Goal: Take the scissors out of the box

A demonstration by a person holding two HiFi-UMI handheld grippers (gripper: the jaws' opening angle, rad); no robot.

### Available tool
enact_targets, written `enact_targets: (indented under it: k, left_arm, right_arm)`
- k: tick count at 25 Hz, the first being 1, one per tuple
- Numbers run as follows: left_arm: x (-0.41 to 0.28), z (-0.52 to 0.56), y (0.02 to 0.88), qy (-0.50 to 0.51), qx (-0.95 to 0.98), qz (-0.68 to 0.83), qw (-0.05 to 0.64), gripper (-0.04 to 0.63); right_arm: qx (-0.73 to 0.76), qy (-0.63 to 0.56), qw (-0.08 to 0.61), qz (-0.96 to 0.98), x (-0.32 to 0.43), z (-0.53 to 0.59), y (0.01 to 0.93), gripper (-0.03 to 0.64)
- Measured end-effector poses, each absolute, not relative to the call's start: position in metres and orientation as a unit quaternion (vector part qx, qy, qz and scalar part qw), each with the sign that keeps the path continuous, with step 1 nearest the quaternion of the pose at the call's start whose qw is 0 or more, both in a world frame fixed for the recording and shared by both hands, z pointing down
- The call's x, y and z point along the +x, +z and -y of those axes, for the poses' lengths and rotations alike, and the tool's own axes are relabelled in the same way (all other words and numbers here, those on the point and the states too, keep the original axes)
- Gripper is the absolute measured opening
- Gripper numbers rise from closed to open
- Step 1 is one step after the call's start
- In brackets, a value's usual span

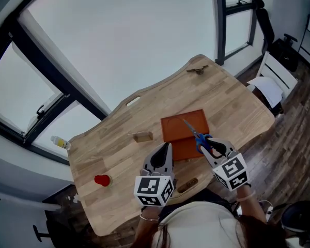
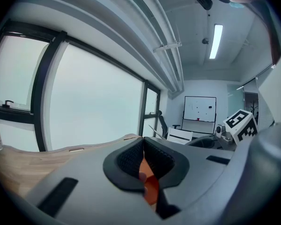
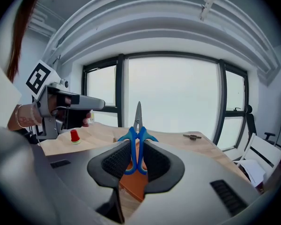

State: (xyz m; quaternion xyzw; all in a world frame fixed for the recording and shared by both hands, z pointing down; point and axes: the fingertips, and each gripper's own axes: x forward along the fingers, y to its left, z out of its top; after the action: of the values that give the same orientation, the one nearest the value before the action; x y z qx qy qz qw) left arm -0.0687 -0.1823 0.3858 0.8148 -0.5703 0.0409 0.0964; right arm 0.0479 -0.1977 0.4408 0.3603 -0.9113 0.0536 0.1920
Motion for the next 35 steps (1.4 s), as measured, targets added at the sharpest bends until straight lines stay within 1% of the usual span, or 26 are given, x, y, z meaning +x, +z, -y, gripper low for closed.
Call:
enact_targets:
  k: [19,35]
  left_arm:
    - [-0.105,0.171,0.360,0.025,0.828,0.556,0.071,0.020]
    - [-0.106,0.184,0.361,0.016,0.842,0.535,0.075,0.020]
  right_arm:
    - [0.400,0.025,0.138,0.906,0.024,0.185,0.388,0.110]
    - [0.410,0.005,0.131,0.902,0.017,0.185,0.374,0.110]
